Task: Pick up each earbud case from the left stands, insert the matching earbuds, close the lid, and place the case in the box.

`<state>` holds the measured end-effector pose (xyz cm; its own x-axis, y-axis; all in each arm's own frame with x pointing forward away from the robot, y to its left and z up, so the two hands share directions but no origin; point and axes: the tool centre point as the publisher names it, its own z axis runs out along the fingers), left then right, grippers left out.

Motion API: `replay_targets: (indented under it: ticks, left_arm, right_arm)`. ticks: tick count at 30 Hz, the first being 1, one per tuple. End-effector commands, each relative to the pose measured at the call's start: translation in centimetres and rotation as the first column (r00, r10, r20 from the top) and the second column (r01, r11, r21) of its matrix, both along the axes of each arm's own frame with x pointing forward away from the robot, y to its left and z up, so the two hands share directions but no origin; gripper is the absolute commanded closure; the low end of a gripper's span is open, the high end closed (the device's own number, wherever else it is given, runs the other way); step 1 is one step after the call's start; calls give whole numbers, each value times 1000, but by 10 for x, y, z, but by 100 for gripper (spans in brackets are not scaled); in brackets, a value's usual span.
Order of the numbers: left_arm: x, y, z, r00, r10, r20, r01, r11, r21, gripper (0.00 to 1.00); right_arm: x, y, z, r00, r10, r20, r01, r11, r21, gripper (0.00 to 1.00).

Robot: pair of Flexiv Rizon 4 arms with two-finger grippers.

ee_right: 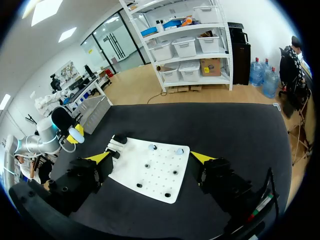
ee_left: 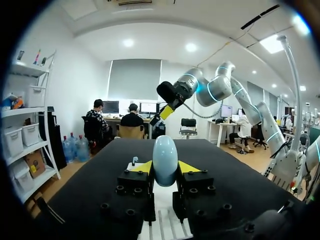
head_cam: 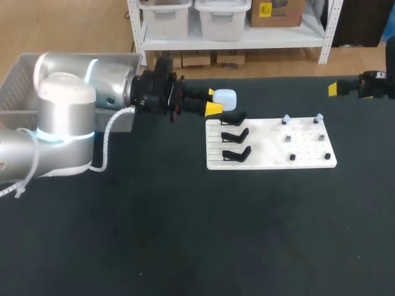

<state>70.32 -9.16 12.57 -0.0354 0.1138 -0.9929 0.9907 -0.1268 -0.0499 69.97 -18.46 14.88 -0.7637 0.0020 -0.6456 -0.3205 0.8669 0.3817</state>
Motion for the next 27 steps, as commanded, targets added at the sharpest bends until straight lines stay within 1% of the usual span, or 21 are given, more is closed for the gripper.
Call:
replay_targets:
  ticks: [1,8,24,27]
  left_arm:
    - [-4,-1,0,995,97,22,-97,995,2,100]
    - [-3,-3,1,998,49,31,-50,999,20,100]
    - [-3,-3,-1,999,35,23,-36,999,26,100]
    - [-3,-3,-1,999,35,23,-36,999,26,100]
  right_arm:
    - [0,0,0,1000,-1,-1,1,1000,-2,0]
    - [0,0,0,1000,-1,-1,1,1000,-2,0]
    - [0,0,0,1000,-1,-1,1,1000,-2,0]
    - [-9,13,10,998,52,32,-51,998,-20,0]
